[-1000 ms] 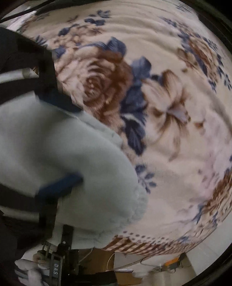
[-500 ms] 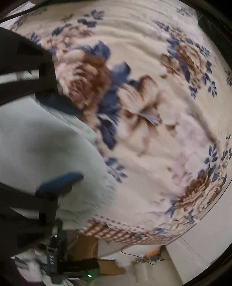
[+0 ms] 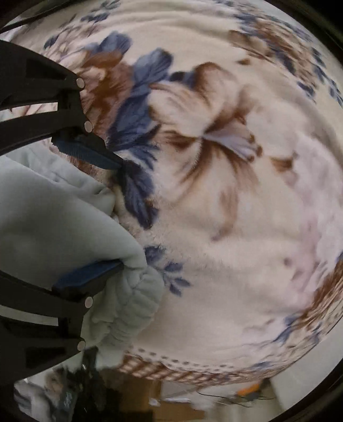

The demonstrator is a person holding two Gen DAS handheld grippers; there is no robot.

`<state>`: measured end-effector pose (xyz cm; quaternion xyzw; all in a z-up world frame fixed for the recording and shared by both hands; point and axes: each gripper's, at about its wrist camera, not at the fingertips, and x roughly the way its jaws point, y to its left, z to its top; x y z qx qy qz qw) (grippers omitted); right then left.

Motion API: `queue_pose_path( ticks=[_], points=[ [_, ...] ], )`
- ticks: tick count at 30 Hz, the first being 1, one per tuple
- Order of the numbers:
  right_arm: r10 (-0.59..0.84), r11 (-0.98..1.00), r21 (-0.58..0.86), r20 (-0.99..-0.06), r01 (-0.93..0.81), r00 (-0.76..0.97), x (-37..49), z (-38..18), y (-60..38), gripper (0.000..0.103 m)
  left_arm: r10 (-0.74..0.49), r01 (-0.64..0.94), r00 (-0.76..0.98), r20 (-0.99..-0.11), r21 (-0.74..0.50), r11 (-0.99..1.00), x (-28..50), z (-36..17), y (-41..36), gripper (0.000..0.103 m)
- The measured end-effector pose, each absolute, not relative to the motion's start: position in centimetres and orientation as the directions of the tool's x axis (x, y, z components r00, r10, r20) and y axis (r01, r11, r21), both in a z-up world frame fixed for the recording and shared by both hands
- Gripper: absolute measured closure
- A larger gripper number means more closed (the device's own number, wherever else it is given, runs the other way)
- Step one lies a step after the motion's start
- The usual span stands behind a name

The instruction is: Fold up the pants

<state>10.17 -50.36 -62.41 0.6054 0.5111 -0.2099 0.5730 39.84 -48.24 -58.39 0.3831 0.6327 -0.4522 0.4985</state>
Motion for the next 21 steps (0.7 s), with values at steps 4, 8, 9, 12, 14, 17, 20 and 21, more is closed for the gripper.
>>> queue_pose_path(
  ticks=[4, 8, 9, 12, 14, 17, 20, 21],
  points=[
    [0.427, 0.23, 0.493, -0.826, 0.839, 0.368, 12.0, -61.7, -50.6, 0.076, -0.045, 0.954, -0.145, -0.988, -0.152, 0.26, 38.4, -55.0, -48.3, 0.034],
    [0.433, 0.268, 0.549, -0.803, 0.792, 0.41, 11.8, -59.5, -51.9, 0.014, -0.271, 0.826, -0.225, -0.936, -0.331, 0.456, 40.8, -50.1, -43.0, 0.018],
    [0.419, 0.28, 0.571, -0.796, 0.772, 0.437, 11.6, -58.9, -52.3, 0.014, -0.323, 0.782, -0.224, -0.92, -0.367, 0.503, 41.4, -49.2, -41.1, 0.0],
    [0.407, 0.351, 0.585, -0.798, 0.731, 0.444, 11.9, -58.6, -53.9, 0.012, -0.417, 0.658, -0.171, -0.893, -0.418, 0.626, 42.5, -47.1, -34.7, 0.0],
    [0.409, 0.386, 0.614, -0.783, 0.688, 0.469, 12.9, -59.4, -55.1, 0.011, -0.447, 0.559, -0.128, -0.885, -0.437, 0.705, 42.7, -46.8, -30.2, 0.0],
    [0.52, 0.385, 0.673, -0.724, 0.632, 0.453, 15.7, -62.5, -55.8, 0.01, -0.474, 0.419, -0.083, -0.877, -0.462, 0.782, 42.3, -47.6, -24.7, 0.0],
    [0.65, 0.344, 0.755, -0.621, 0.559, 0.438, 18.3, -65.4, -54.9, 0.01, -0.513, 0.346, -0.027, -0.858, -0.49, 0.8, 41.1, -48.5, -21.9, 0.0],
    [0.69, 0.333, 0.776, -0.588, 0.536, 0.422, 19.3, -66.1, -54.1, 0.01, -0.511, 0.342, -0.008, -0.859, -0.483, 0.806, 40.8, -48.5, -21.4, 0.0]
  ],
)
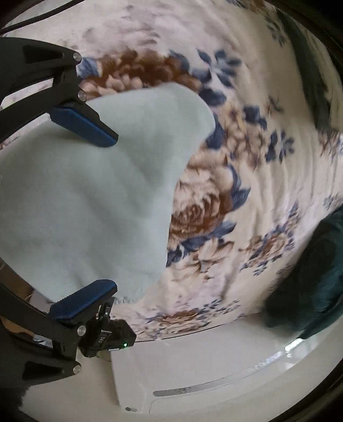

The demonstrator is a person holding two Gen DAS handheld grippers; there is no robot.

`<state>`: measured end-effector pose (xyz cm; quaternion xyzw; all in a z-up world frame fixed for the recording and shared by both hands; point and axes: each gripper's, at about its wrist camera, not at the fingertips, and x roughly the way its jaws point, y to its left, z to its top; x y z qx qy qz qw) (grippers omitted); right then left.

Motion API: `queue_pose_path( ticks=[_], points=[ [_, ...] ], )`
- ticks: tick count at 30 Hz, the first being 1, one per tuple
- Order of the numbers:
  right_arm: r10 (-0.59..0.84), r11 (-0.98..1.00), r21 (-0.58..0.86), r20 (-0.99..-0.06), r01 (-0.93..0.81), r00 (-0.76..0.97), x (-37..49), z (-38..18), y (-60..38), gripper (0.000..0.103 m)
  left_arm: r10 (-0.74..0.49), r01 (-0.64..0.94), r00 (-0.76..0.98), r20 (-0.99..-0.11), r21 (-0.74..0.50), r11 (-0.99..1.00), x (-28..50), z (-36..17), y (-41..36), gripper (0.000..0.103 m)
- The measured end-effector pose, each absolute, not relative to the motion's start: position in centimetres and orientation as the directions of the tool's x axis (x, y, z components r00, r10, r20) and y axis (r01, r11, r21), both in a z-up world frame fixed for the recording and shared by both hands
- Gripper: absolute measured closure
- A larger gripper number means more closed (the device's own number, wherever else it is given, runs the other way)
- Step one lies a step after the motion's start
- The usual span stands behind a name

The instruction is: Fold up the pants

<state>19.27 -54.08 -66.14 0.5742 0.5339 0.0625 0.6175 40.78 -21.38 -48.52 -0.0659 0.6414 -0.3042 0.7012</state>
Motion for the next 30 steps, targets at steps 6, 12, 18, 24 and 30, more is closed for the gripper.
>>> queue_pose_path(
  ticks=[6, 12, 18, 24, 30],
  points=[
    [0.786, 0.211, 0.86, -0.432, 0.464, 0.443, 19.7, -68.7, -54.0, 0.004, -0.57, 0.276, 0.039, -0.821, -0.539, 0.796, 40.0, -47.2, -19.6, 0.0],
    [0.785, 0.181, 0.901, -0.374, 0.394, 0.494, 18.4, -68.5, -54.0, 0.002, -0.579, 0.223, 0.095, -0.81, -0.549, 0.805, 39.0, -47.4, -16.8, 0.0],
    [0.798, 0.252, 0.889, -0.414, 0.381, 0.438, 20.3, -69.2, -52.0, 0.002, -0.531, 0.146, 0.049, -0.846, -0.52, 0.842, 38.9, -51.8, -14.6, 0.0],
    [0.782, 0.176, 0.923, -0.343, 0.343, 0.52, 19.1, -68.8, -54.0, 0.002, -0.539, 0.107, -0.006, -0.842, -0.537, 0.837, 38.1, -54.3, -13.7, 0.0],
    [0.806, 0.35, 0.88, -0.458, 0.322, 0.375, 21.2, -68.8, -51.4, 0.001, -0.555, 0.134, -0.044, -0.831, -0.555, 0.821, 38.0, -55.5, -15.0, 0.0]
  ],
)
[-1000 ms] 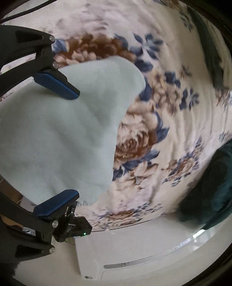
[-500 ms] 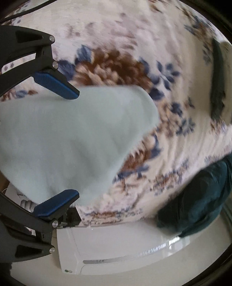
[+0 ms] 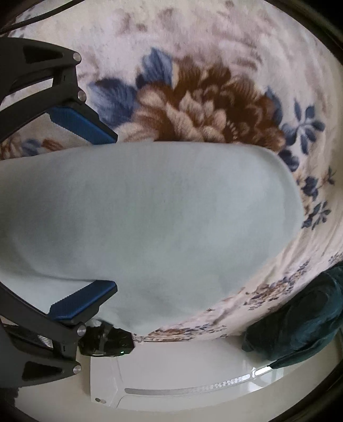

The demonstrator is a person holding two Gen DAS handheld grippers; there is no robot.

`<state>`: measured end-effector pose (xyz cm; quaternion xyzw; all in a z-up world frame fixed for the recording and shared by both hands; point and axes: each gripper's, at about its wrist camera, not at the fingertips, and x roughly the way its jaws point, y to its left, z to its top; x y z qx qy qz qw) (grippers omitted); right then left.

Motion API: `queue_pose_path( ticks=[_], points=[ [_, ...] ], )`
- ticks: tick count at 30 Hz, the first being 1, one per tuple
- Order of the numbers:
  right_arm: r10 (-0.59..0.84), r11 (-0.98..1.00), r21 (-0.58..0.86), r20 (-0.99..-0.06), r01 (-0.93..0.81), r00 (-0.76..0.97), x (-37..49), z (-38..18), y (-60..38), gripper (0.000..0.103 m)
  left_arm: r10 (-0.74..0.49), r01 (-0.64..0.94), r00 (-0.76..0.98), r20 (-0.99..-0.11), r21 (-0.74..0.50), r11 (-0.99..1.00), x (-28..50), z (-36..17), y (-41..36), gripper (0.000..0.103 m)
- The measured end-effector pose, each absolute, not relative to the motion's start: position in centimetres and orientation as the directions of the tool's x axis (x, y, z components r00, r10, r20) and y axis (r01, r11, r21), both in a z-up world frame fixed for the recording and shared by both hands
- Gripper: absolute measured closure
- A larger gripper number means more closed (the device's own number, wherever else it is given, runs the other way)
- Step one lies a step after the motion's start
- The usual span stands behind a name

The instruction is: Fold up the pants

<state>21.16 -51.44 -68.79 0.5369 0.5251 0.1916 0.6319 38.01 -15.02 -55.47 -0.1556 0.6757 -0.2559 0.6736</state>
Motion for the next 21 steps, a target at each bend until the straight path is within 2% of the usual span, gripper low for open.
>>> queue_pose_path(
  ticks=[5, 8, 9, 13, 18, 21],
  points=[
    [0.833, 0.315, 0.88, -0.436, 0.356, 0.342, 22.7, -70.2, -51.4, 0.0, -0.617, 0.067, -0.088, -0.782, -0.623, 0.78, 38.7, -57.6, -14.7, 0.0],
    [0.816, 0.347, 0.87, -0.464, 0.351, 0.344, 22.9, -69.3, -50.6, 0.0, -0.649, 0.051, -0.099, -0.754, -0.655, 0.753, 38.8, -58.2, -14.5, 0.002],
    [0.806, 0.367, 0.862, -0.482, 0.349, 0.343, 22.9, -69.0, -50.2, 0.003, -0.65, 0.063, -0.094, -0.754, -0.656, 0.752, 38.9, -58.0, -14.5, 0.006],
    [0.778, 0.366, 0.851, -0.502, 0.377, 0.378, 22.2, -68.3, -50.3, 0.023, -0.658, 0.116, -0.071, -0.749, -0.662, 0.741, 38.8, -56.4, -14.3, 0.032],
    [0.752, 0.378, 0.847, -0.516, 0.373, 0.41, 21.6, -66.1, -49.8, 0.042, -0.661, 0.14, -0.06, -0.748, -0.662, 0.736, 38.7, -54.5, -13.9, 0.04],
    [0.742, 0.396, 0.847, -0.523, 0.355, 0.42, 21.5, -64.0, -49.6, 0.046, -0.667, 0.151, -0.047, -0.743, -0.666, 0.731, 38.8, -52.8, -13.9, 0.042]
  ],
)
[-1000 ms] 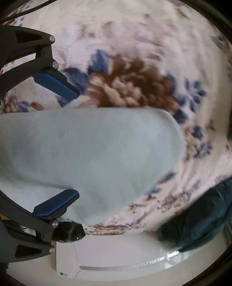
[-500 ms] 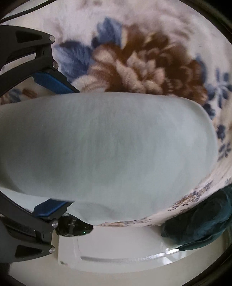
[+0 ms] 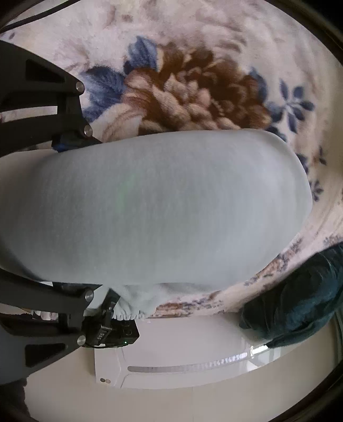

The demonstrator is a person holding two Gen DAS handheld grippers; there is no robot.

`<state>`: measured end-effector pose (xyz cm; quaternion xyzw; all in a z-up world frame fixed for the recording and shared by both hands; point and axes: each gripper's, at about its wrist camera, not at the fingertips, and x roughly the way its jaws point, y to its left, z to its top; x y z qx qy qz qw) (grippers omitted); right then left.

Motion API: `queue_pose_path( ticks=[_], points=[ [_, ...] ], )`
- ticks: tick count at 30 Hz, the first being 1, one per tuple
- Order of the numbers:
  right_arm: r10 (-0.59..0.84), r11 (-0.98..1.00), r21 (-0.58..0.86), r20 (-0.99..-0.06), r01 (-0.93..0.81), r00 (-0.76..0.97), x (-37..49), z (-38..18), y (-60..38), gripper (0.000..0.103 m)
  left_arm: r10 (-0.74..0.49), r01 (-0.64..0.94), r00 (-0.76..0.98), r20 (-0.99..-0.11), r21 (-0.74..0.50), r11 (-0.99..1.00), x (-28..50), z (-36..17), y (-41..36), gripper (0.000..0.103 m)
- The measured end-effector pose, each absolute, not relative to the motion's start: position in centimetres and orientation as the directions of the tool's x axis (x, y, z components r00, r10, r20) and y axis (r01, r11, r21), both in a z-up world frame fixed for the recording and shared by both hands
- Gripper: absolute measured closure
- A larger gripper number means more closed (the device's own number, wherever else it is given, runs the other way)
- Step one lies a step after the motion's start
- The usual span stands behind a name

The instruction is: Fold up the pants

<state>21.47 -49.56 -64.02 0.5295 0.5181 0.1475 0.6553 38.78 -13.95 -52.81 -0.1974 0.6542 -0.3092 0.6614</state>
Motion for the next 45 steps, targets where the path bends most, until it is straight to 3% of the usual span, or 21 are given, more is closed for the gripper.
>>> queue_pose_path(
  ticks=[13, 20, 29, 32, 37, 42, 45],
  points=[
    [0.754, 0.44, 0.878, -0.476, 0.19, 0.453, 29.3, -52.4, -47.7, 0.049, -0.705, 0.193, 0.105, -0.702, -0.681, 0.707, 45.1, -41.3, -8.7, 0.042],
    [0.75, 0.454, 0.886, -0.436, 0.092, 0.498, 42.0, -43.1, -43.7, 0.049, -0.723, 0.245, 0.201, -0.661, -0.68, 0.691, 56.7, -33.2, -3.7, 0.042],
    [0.742, 0.465, 0.885, -0.392, 0.003, 0.543, 66.0, -34.6, -35.0, 0.049, -0.698, 0.277, 0.309, -0.646, -0.641, 0.716, 76.3, -25.7, 2.3, 0.042],
    [0.743, 0.48, 0.877, -0.403, -0.006, 0.534, 73.8, -34.6, -32.7, 0.049, -0.666, 0.274, 0.323, -0.672, -0.608, 0.745, 82.4, -26.3, 3.3, 0.042],
    [0.736, 0.497, 0.865, -0.461, 0.066, 0.496, 83.8, -39.0, -30.3, 0.049, -0.61, 0.198, 0.255, -0.75, -0.577, 0.792, 90.1, -33.9, 4.3, 0.041],
    [0.684, 0.586, 0.796, -0.587, 0.154, 0.433, 85.9, -45.2, -30.7, 0.049, -0.571, 0.146, 0.222, -0.791, -0.551, 0.821, 92.6, -40.9, 6.5, 0.036],
    [0.685, 0.583, 0.796, -0.589, 0.162, 0.428, 86.2, -47.1, -30.2, 0.049, -0.553, 0.17, 0.219, -0.804, -0.527, 0.833, 92.3, -41.5, 7.2, 0.032]
  ],
)
